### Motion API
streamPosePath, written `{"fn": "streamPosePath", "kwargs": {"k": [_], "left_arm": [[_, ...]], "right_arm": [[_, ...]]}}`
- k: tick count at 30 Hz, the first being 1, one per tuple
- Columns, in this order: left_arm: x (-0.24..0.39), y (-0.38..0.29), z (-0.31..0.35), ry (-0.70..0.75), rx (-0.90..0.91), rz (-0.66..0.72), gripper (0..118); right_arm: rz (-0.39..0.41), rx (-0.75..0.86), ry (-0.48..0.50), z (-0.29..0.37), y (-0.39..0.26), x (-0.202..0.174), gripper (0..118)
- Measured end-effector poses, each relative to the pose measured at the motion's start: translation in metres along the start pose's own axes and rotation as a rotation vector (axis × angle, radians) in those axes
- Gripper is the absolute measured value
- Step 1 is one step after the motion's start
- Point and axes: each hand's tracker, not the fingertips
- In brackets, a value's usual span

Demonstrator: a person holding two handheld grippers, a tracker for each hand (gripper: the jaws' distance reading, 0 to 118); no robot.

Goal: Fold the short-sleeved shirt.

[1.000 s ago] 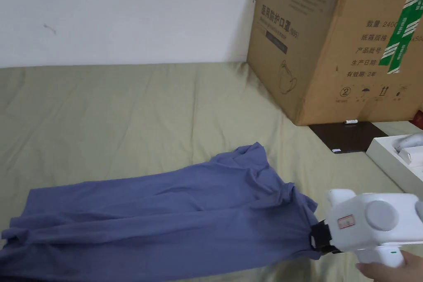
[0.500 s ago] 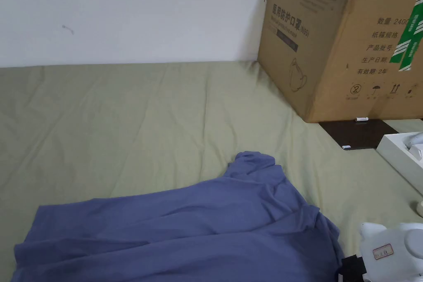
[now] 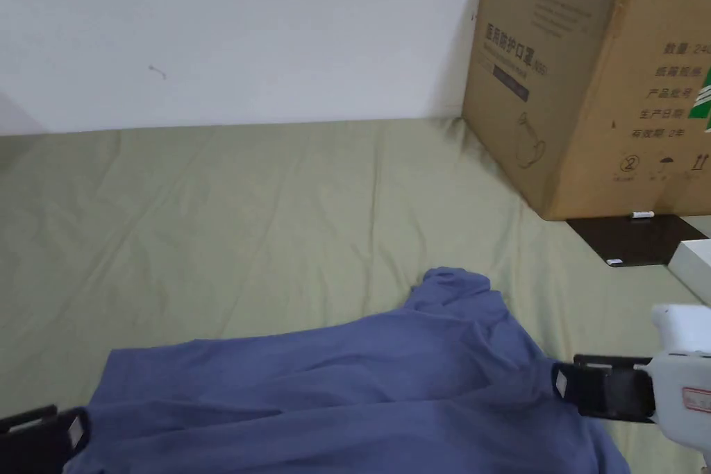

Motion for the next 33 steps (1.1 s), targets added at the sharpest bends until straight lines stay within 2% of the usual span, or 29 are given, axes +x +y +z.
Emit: {"fn": "streamPosePath", "kwargs": {"k": [1,2,3,4,5,6,8,10,12,14,18,20,23,24,25,26,27,28,29,31,33], "left_arm": [[0.01,0.005,0.007,0.002,0.067,-0.014,98],[0.021,0.007,0.013,0.001,0.141,-0.042,77],[0.032,0.01,0.017,0.01,0.197,-0.084,42],[0.041,0.012,0.019,0.021,0.238,-0.123,19],[0.051,0.014,0.02,0.026,0.279,-0.16,3],[0.057,0.014,0.021,0.027,0.316,-0.183,2],[0.067,0.02,0.019,-0.04,0.348,-0.172,1],[0.067,0.026,0.014,-0.03,0.396,-0.177,0],[0.062,0.043,0.005,-0.025,0.382,-0.195,0],[0.046,0.064,-0.015,-0.007,0.296,-0.184,0],[-0.018,0.103,-0.104,0.008,-0.074,-0.134,0],[-0.049,0.105,-0.148,0.033,-0.201,-0.095,0],[-0.08,0.093,-0.203,0.042,-0.282,-0.071,0],[-0.087,0.089,-0.219,0.048,-0.304,-0.05,3],[-0.09,0.085,-0.232,0.043,-0.329,-0.062,21],[-0.09,0.078,-0.244,0.044,-0.348,-0.076,53],[-0.091,0.074,-0.254,0.045,-0.35,-0.082,95],[-0.091,0.073,-0.262,0.045,-0.361,-0.086,110],[-0.092,0.07,-0.271,0.039,-0.378,-0.089,115],[-0.089,0.064,-0.283,0.044,-0.387,-0.1,118],[-0.087,0.06,-0.297,0.06,-0.406,-0.109,115]], "right_arm": [[-0.01,0.074,0.026,0.006,0.005,-0.012,108],[-0.025,0.158,0.066,0.012,0.01,-0.025,101],[-0.041,0.226,0.108,0.022,0.012,-0.043,82],[-0.054,0.271,0.161,0.023,0.015,-0.054,58],[-0.057,0.298,0.226,0.021,0.02,-0.066,26],[-0.048,0.324,0.223,0.017,0.025,-0.08,6],[-0.009,0.406,0.178,0.014,0.028,-0.102,5],[0.043,0.453,0.185,0.009,0.033,-0.117,6],[0.05,0.443,0.185,0.003,0.038,-0.126,5],[0.047,0.421,0.208,-0.001,0.042,-0.13,5],[0.033,0.317,0.237,-0.019,0.046,-0.123,6],[0.027,0.292,0.231,-0.028,0.045,-0.117,5],[0.003,0.24,0.207,-0.043,0.043,-0.108,5],[-0.009,0.225,0.201,-0.047,0.043,-0.105,6],[-0.017,0.209,0.2,-0.051,0.043,-0.103,5],[-0.021,0.192,0.196,-0.055,0.043,-0.1,6],[-0.022,0.176,0.192,-0.061,0.043,-0.095,5],[-0.019,0.161,0.185,-0.064,0.043,-0.093,5],[-0.016,0.149,0.178,-0.066,0.044,-0.091,5],[-0.013,0.131,0.173,-0.071,0.043,-0.088,5],[-0.012,0.11,0.174,-0.076,0.042,-0.086,6]]}}
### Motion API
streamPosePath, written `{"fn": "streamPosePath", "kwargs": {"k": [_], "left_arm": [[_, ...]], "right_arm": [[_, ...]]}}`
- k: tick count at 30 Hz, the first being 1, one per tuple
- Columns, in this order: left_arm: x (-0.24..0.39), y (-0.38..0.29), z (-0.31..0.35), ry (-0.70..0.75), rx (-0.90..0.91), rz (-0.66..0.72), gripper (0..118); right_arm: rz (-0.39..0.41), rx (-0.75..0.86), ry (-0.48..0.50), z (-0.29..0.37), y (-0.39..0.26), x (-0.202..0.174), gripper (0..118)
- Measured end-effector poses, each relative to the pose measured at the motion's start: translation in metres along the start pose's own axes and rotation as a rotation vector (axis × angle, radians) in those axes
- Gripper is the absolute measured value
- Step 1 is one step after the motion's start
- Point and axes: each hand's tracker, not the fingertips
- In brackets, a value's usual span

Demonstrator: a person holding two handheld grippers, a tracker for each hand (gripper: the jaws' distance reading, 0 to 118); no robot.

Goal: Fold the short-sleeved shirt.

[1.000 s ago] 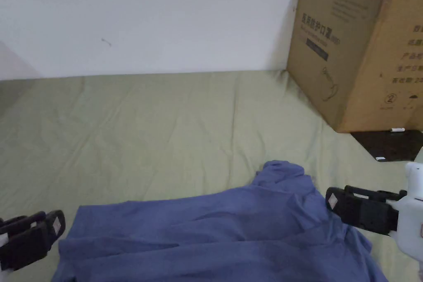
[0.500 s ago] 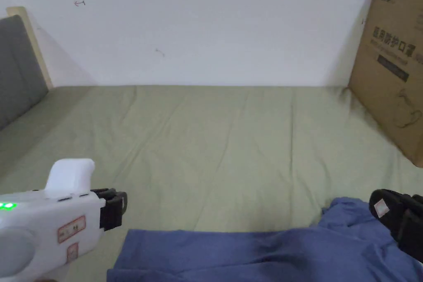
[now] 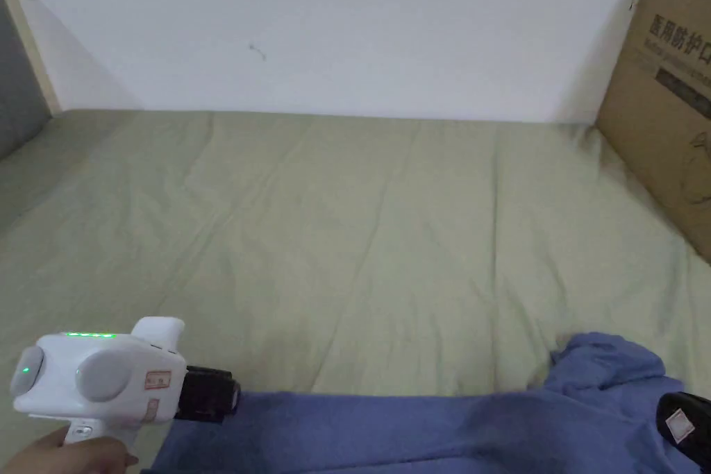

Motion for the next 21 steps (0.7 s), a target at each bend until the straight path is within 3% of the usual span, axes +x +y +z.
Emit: {"fn": "streamPosePath", "kwargs": {"k": [5,8,10,11,13,15,16,18,21], "left_arm": [[0.012,-0.011,-0.03,0.061,-0.054,-0.147,118],[0.024,-0.006,-0.028,0.119,-0.065,-0.097,118],[0.029,-0.009,-0.017,0.126,-0.052,-0.124,103],[0.033,-0.011,-0.007,0.12,0.0,-0.153,84],[0.039,-0.015,0.017,0.123,0.094,-0.173,1],[0.044,-0.018,0.036,-0.027,0.124,-0.132,2],[0.047,-0.02,0.046,-0.035,0.147,-0.109,2],[0.057,-0.022,0.068,0.009,0.209,-0.192,2],[0.07,-0.024,0.101,0.019,0.296,-0.24,2]], "right_arm": [[0.01,-0.04,-0.008,-0.01,-0.006,0.003,6],[-0.013,-0.053,-0.001,-0.013,-0.008,0.004,6],[-0.038,-0.061,0.006,-0.015,-0.009,0.007,5],[-0.054,-0.065,0.009,-0.016,-0.009,0.01,6],[-0.089,-0.069,0.015,-0.017,-0.006,0.018,6],[-0.121,-0.066,0.025,-0.017,-0.002,0.028,6],[-0.13,-0.066,0.039,-0.02,0.001,0.035,5],[-0.146,-0.057,0.075,-0.027,0.009,0.053,6],[-0.171,-0.162,0.004,-0.059,0.031,0.084,6]]}}
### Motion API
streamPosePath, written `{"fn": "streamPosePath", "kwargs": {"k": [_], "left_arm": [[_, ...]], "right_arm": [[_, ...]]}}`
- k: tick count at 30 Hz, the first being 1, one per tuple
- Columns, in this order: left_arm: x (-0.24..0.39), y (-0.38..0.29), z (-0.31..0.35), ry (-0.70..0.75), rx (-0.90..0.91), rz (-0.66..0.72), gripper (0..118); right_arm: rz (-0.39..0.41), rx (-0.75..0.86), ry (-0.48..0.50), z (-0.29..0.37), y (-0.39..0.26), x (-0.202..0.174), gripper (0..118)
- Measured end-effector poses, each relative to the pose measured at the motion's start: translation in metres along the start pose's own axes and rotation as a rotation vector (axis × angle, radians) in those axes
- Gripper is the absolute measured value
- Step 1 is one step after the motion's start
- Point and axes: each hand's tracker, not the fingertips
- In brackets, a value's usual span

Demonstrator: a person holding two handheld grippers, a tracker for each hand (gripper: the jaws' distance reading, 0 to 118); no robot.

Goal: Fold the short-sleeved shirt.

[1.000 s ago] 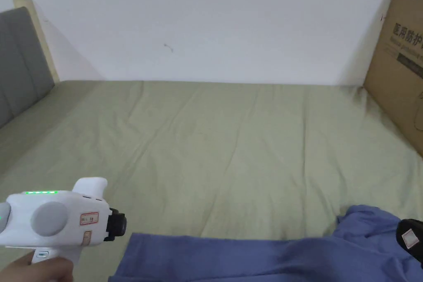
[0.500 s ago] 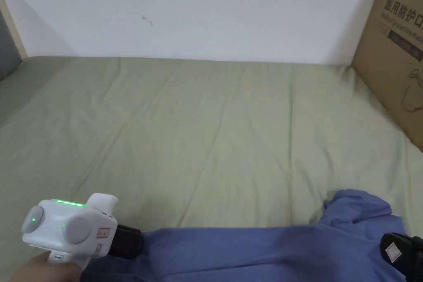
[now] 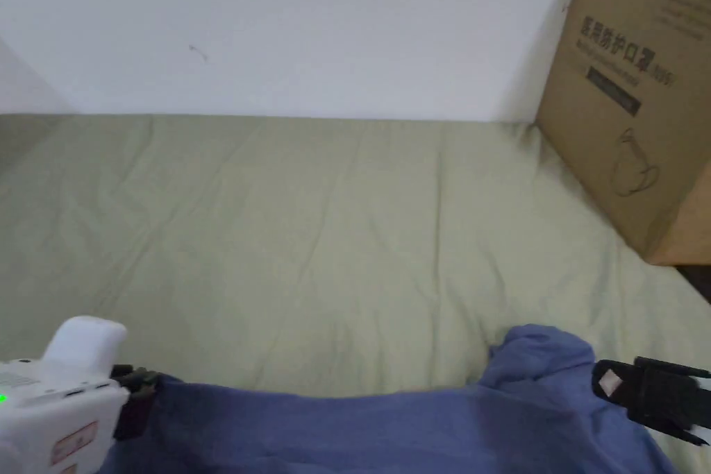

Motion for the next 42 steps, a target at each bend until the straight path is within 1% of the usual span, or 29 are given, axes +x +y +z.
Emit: {"fn": "streamPosePath", "kwargs": {"k": [1,2,3,4,5,6,7,8,9,13,14,15,16,17,18,19,20,21,22,23,26,28,31,32,35,37,38,40,42], "left_arm": [[0.001,0.002,0.008,-0.011,0.011,0.018,2],[0.001,0.005,0.015,-0.021,0.032,0.041,2],[0.001,0.006,0.021,-0.035,0.046,0.066,2],[0.001,0.009,0.025,-0.04,0.051,0.082,2],[0.0,0.01,0.028,-0.036,0.055,0.097,2],[-0.001,0.011,0.029,-0.04,0.052,0.112,2],[-0.002,0.012,0.029,-0.042,0.051,0.12,2],[-0.006,0.012,0.027,-0.042,0.049,0.124,2],[-0.005,0.012,0.026,-0.038,0.048,0.123,2],[-0.01,0.006,0.019,-0.022,0.031,0.116,2],[-0.012,0.005,0.016,-0.025,0.019,0.128,2],[-0.012,0.003,0.014,-0.029,0.007,0.144,2],[-0.011,0.001,0.011,-0.03,-0.005,0.158,2],[-0.013,-0.001,0.008,-0.028,-0.013,0.171,2],[-0.015,-0.003,0.005,-0.02,-0.023,0.185,2],[-0.018,-0.005,0.002,-0.016,-0.033,0.2,2],[-0.028,-0.01,-0.003,-0.013,-0.039,0.252,2],[-0.033,-0.012,-0.006,-0.018,-0.047,0.31,2],[-0.039,-0.015,-0.007,-0.038,-0.043,0.373,2],[-0.043,-0.016,-0.007,-0.045,-0.031,0.4,2],[-0.045,-0.021,-0.01,-0.026,-0.036,0.396,2],[-0.041,-0.021,-0.008,-0.022,-0.037,0.385,2],[-0.04,-0.016,-0.008,-0.014,-0.028,0.352,2],[-0.043,-0.012,-0.008,-0.007,-0.022,0.347,2],[-0.05,0.003,-0.007,-0.023,0.03,0.359,2],[-0.049,0.013,-0.004,-0.017,0.068,0.353,2],[-0.049,0.02,-0.002,-0.011,0.099,0.342,2],[-0.052,0.034,0.004,0.003,0.138,0.327,2],[-0.053,0.043,0.008,0.002,0.147,0.32,2]], "right_arm": [[-0.013,-0.026,-0.041,-0.01,0.011,0.009,6],[-0.018,-0.061,-0.063,-0.025,0.021,0.021,9],[-0.022,-0.107,-0.091,-0.04,0.031,0.031,29],[-0.013,-0.13,-0.114,-0.054,0.039,0.04,66],[0.004,-0.195,-0.119,-0.068,0.046,0.043,66],[-0.041,-0.257,-0.132,-0.083,0.052,0.053,80],[-0.075,-0.309,-0.155,-0.096,0.055,0.06,109],[-0.103,-0.318,-0.171,-0.107,0.057,0.067,118],[-0.124,-0.279,-0.185,-0.116,0.06,0.072,118],[-0.116,-0.366,-0.309,-0.158,0.068,0.09,118],[-0.108,-0.392,-0.318,-0.168,0.069,0.091,118],[-0.094,-0.396,-0.303,-0.175,0.068,0.09,116],[-0.073,-0.398,-0.302,-0.179,0.068,0.087,112],[-0.048,-0.407,-0.296,-0.183,0.068,0.087,102],[-0.025,-0.415,-0.31,-0.186,0.068,0.083,82],[0.004,-0.418,-0.351,-0.187,0.068,0.078,69],[0.048,-0.414,-0.41,-0.186,0.067,0.074,56],[0.07,-0.405,-0.403,-0.176,0.064,0.066,32],[0.07,-0.399,-0.354,-0.169,0.065,0.065,10],[0.064,-0.388,-0.305,-0.162,0.065,0.064,5],[0.018,-0.32,-0.226,-0.124,0.064,0.053,5],[0.018,-0.244,-0.228,-0.098,0.064,0.047,5],[-0.026,-0.14,-0.22,-0.057,0.071,0.047,5],[-0.021,-0.105,-0.23,-0.046,0.073,0.045,5],[0.019,-0.035,-0.211,-0.028,0.089,0.044,5],[0.039,0.003,-0.24,-0.019,0.097,0.033,5],[0.036,0.034,-0.247,-0.015,0.1,0.029,5],[0.0,0.091,-0.244,-0.006,0.107,0.025,5],[-0.01,0.1,-0.228,-0.004,0.112,0.021,5]]}}
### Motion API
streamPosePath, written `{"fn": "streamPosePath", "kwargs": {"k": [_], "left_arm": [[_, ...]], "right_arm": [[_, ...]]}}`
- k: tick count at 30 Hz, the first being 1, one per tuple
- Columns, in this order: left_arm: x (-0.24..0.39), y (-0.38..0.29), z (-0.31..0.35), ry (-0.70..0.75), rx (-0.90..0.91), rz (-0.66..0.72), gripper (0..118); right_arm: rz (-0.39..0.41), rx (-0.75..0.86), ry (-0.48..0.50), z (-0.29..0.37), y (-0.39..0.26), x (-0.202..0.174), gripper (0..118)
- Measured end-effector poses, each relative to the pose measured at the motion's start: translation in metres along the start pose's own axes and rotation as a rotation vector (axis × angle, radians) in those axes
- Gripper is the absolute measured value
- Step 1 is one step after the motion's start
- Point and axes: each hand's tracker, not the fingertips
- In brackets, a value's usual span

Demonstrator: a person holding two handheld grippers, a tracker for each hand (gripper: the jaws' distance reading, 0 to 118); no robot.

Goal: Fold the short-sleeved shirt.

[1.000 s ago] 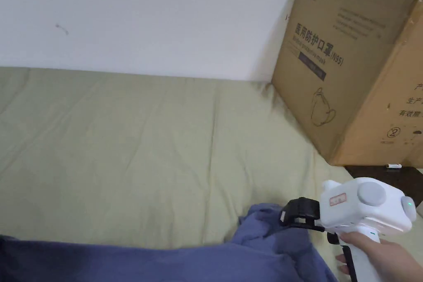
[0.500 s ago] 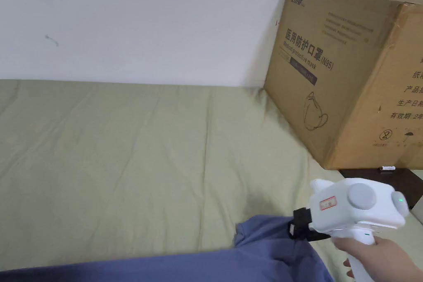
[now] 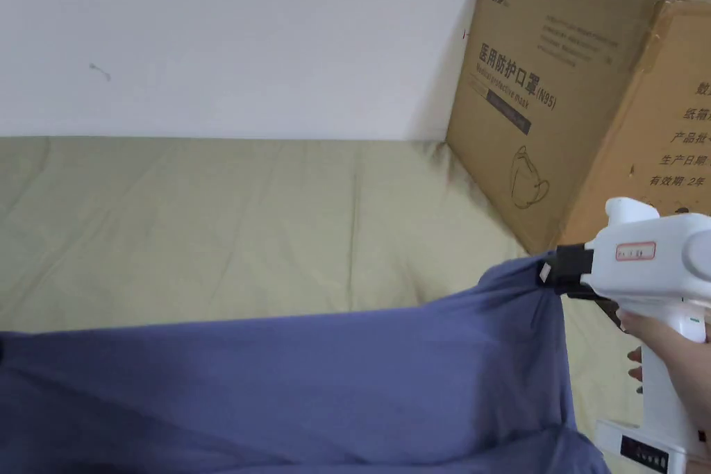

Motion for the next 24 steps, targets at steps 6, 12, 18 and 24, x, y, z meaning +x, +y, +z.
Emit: {"fn": "streamPosePath", "kwargs": {"k": [6,12,18,24], "left_arm": [[-0.004,-0.011,0.008,-0.024,-0.077,-0.067,2],[-0.003,-0.069,0.033,-0.046,-0.226,-0.194,2],[-0.011,-0.129,0.038,-0.087,-0.378,-0.212,46],[-0.013,-0.13,0.061,-0.061,-0.303,-0.148,116]], "right_arm": [[0.018,-0.031,-0.008,0.028,-0.035,0.006,5],[-0.062,-0.243,0.007,0.067,-0.128,0.045,5],[-0.11,-0.373,-0.038,0.054,-0.195,0.078,6],[-0.043,-0.283,-0.079,0.055,-0.185,0.067,100]]}}
